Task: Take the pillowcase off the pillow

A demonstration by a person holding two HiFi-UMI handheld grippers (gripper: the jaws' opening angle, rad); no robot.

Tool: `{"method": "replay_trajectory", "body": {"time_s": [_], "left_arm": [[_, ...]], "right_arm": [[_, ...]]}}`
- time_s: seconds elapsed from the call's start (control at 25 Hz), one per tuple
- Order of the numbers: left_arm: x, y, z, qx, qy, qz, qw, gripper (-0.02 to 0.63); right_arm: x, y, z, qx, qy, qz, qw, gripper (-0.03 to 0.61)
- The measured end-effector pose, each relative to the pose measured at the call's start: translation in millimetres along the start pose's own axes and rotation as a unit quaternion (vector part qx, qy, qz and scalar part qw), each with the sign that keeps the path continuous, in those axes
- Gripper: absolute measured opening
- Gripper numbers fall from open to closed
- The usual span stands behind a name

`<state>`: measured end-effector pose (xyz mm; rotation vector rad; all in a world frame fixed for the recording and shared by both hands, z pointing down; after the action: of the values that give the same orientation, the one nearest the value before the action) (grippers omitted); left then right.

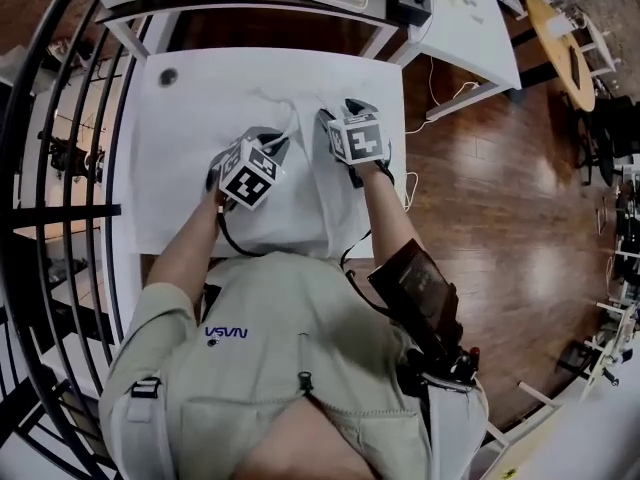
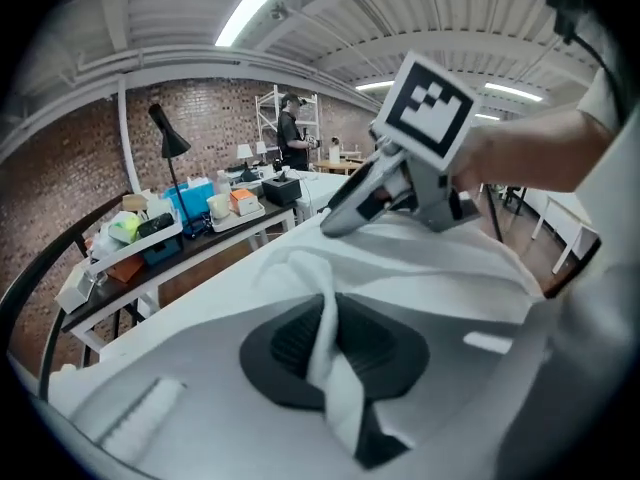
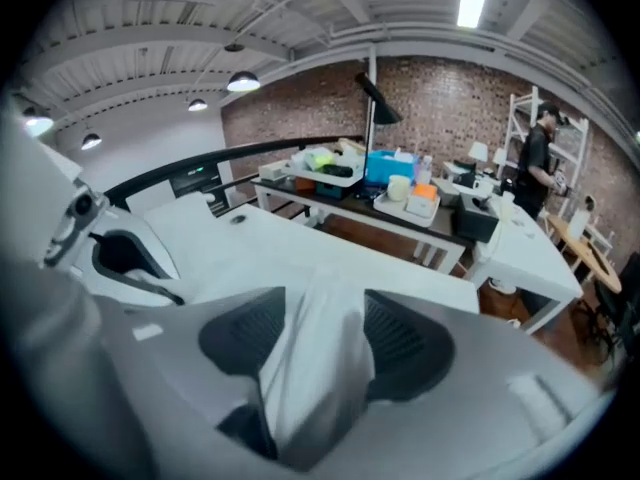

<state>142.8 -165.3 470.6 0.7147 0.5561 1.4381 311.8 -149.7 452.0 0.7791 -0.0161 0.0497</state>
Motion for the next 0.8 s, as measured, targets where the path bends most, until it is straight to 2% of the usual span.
{"method": "replay_trajectory", "body": {"time_s": [0.08, 0.16, 0.2, 0.4, 0.56, 0.8], "left_arm": [[5.3, 0.0, -14.3, 0.023, -0.001, -0.002, 0.9997, 0.025], [9.5, -0.2, -30.4, 0.048, -0.006, -0.006, 0.9988, 0.023], [10.6, -1.3, -40.1, 0.062, -0.009, -0.008, 0.9980, 0.023], [16.1, -5.5, -85.6, 0.125, -0.018, -0.018, 0.9918, 0.021], [19.4, -3.8, -104.8, 0.151, -0.026, -0.023, 0.9879, 0.020], [20.6, -3.3, -113.2, 0.166, -0.029, -0.024, 0.9854, 0.020]], "right_arm": [[-9.6, 4.6, 8.3, -0.025, 0.000, -0.019, 1.000, 0.215], [-6.5, 5.3, 4.6, -0.021, 0.036, -0.030, 0.999, 0.048], [-1.5, 1.7, -0.4, -0.007, 0.057, -0.032, 0.998, 0.031], [22.9, -6.3, -21.8, 0.036, 0.121, -0.008, 0.992, 0.025], [45.7, 1.5, -31.5, 0.047, 0.166, 0.027, 0.985, 0.021], [79.3, 31.5, -32.5, 0.017, 0.214, 0.088, 0.973, 0.020]]}}
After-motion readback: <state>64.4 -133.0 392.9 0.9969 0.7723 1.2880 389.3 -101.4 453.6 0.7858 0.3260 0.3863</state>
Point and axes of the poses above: the fingertips, and each gripper's own axes: z forward along the fingers, x to its right, y out of its underside, the point moved 8 cm from there along -z, backward along the fingers, and after that the axes turned 4 degrees about z, right-handed, at the moved point
